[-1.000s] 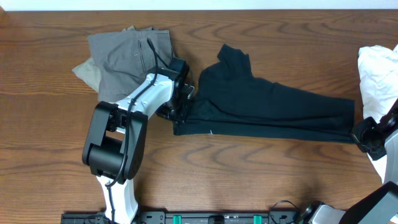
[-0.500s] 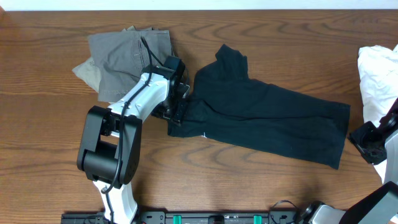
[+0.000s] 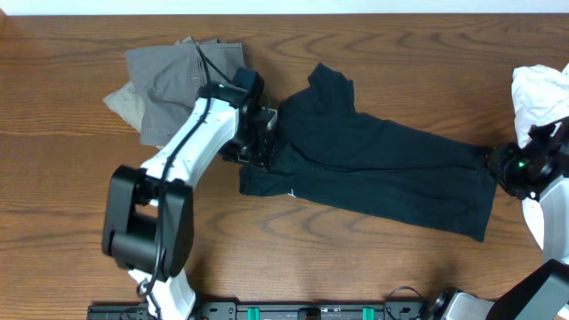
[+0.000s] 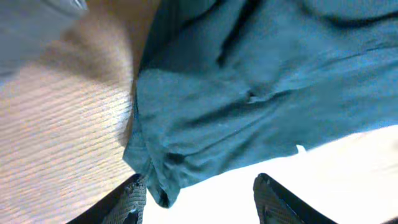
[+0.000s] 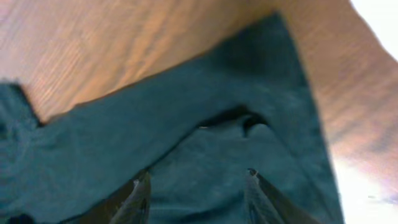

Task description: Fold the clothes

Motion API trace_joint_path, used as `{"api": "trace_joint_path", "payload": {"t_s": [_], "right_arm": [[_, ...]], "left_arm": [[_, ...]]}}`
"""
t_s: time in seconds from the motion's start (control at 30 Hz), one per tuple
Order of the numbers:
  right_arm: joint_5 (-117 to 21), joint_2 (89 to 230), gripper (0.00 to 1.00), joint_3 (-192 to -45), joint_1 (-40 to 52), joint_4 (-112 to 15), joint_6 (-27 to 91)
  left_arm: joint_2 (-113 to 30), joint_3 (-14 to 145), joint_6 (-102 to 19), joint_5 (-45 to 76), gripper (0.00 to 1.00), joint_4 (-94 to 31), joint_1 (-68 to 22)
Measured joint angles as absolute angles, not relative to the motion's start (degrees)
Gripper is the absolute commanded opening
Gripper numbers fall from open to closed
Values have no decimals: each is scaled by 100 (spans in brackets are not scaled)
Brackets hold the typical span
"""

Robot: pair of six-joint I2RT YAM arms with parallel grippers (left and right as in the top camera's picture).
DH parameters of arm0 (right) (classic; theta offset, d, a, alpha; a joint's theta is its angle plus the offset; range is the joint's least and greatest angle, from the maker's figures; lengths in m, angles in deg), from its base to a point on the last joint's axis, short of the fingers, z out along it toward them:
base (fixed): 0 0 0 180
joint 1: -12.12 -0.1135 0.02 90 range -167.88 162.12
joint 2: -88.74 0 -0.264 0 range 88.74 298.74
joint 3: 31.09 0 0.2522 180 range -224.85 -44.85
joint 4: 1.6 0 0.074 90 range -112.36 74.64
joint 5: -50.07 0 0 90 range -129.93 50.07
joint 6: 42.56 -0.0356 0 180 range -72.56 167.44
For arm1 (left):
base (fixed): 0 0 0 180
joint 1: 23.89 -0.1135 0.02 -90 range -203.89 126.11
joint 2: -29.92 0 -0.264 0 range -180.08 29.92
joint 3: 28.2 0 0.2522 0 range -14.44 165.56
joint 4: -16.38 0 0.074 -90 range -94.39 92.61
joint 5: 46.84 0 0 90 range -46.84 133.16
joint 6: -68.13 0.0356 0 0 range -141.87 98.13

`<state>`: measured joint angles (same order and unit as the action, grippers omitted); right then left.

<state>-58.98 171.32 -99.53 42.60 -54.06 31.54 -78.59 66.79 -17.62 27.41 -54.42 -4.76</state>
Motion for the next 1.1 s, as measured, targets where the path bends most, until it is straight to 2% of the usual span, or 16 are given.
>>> {"api": "trace_joint_path", "payload": {"t_s": [0.2,0.6,0.83,1.1], "right_arm": [[-6018,17132,55,-9953,4133,-5421,3157],[-6104,17132,64,-9953,4069,-5452,3054],[-6270,17132,69,-9953,4069,-5454,3021],[-6344,17132,71,-9953,4069,-5472,3012]], "left_arm": [[-7427,6808,-1911,2667,59,-5501,-471],[-6246,6919,-2044,2636,81,-5449,-471],[-6192,6921,-2060,2634,83,-5444,-471],[-6192,6921,-2084,2634,84,-5530,-471]]}}
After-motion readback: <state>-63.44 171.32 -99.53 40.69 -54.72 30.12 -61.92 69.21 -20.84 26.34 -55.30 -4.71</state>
